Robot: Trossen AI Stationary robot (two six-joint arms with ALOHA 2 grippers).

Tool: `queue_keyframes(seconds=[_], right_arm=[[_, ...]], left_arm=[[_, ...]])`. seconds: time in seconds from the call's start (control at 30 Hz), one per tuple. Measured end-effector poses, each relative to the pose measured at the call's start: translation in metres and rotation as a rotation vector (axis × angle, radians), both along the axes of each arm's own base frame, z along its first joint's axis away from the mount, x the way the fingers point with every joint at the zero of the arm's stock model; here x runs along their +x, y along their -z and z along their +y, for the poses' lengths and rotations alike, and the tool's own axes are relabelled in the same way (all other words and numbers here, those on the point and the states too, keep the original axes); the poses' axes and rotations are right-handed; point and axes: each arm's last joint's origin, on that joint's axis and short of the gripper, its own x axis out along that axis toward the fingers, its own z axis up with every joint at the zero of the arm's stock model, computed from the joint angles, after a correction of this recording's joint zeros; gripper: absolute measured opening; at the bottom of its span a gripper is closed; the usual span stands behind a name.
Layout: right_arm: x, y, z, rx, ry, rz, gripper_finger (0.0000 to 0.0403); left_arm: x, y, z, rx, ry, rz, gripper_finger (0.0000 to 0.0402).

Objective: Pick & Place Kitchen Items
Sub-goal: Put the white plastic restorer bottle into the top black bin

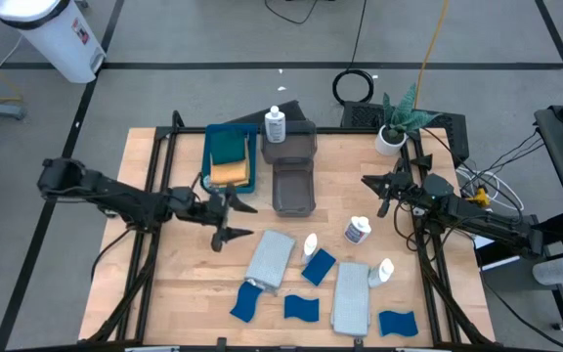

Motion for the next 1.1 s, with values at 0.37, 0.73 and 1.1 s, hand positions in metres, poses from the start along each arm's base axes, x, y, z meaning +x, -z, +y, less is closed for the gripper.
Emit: queue_keyframes(seconds=[0.37, 0.73, 1.1], right_arm=[[0.0, 0.0, 0.0, 0.0, 0.0, 0.0, 0.002], [0.0, 0.0, 0.0, 0.0, 0.0, 0.0, 0.002], [0.0, 0.0, 0.0, 0.0, 0.0, 0.0, 0.002]], left_arm=[[0.063, 0.007, -0.025, 0.077, 0.024, 0.056, 0.0289], [0.12, 0.005, -0.038, 0.116, 0.036, 0.067, 0.0289], [0.146, 0.023, -0.043, 0.124, 0.04, 0.118, 0.0289]])
